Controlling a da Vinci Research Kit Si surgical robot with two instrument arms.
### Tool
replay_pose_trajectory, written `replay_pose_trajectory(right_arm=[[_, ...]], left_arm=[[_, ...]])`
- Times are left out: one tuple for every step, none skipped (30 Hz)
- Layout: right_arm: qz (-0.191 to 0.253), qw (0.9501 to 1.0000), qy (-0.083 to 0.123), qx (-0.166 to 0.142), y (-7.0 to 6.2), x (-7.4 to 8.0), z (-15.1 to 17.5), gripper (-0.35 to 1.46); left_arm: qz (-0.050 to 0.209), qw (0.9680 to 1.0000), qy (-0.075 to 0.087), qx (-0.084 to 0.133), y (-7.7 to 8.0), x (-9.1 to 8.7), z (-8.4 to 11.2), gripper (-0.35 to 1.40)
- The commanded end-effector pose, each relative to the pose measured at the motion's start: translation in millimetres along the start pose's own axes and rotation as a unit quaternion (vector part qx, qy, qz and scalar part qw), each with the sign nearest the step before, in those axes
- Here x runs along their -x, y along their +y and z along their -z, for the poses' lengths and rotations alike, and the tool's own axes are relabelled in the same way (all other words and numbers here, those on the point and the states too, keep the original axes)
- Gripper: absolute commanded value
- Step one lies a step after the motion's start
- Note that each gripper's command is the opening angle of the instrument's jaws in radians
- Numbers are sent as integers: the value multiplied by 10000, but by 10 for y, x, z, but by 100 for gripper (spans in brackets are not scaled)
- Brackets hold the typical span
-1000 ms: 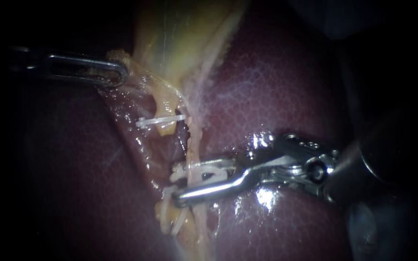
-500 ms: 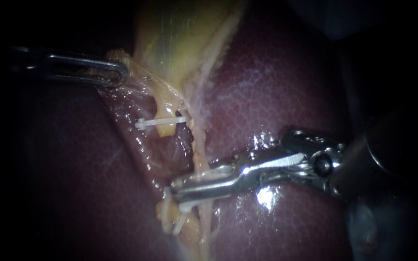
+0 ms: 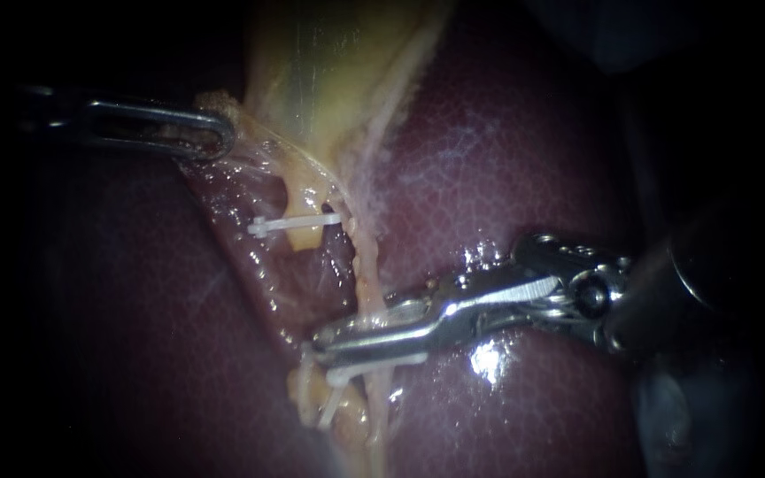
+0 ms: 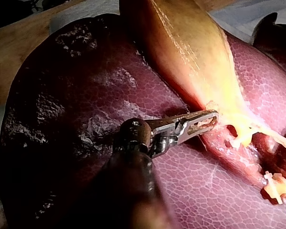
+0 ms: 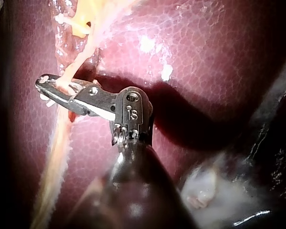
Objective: Clipping second clip right tube
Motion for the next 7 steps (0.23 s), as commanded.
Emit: replay_pose_trajectory(right_arm=[[0, 10000, 1, 1, 1, 1, 0, -35], [0, 10000, 2, 2, 1, 0, 0, -35], [0, 10000, 2, 2, 1, 0, 0, -35], [0, 10000, 2, 2, 1, 0, 0, -35], [0, 10000, 2, 2, 1, 0, 0, -35], [0, 10000, 2, 2, 2, 0, 0, -35], [0, 10000, 2, 2, 2, 0, 0, -35]], left_arm=[[-1, 10000, 1, -1, 0, 0, 0, -35], [-1, 10000, 1, -2, 1, 0, 0, -35], [-1, 10000, 1, -2, 0, 0, 0, -35], [-1, 10000, 1, -2, 0, 0, 0, -35], [-1, 10000, 1, -2, 0, 0, 0, -35], [-1, 10000, 1, -2, 0, 0, 0, -35], [-1, 10000, 1, -2, 0, 0, 0, -35]])
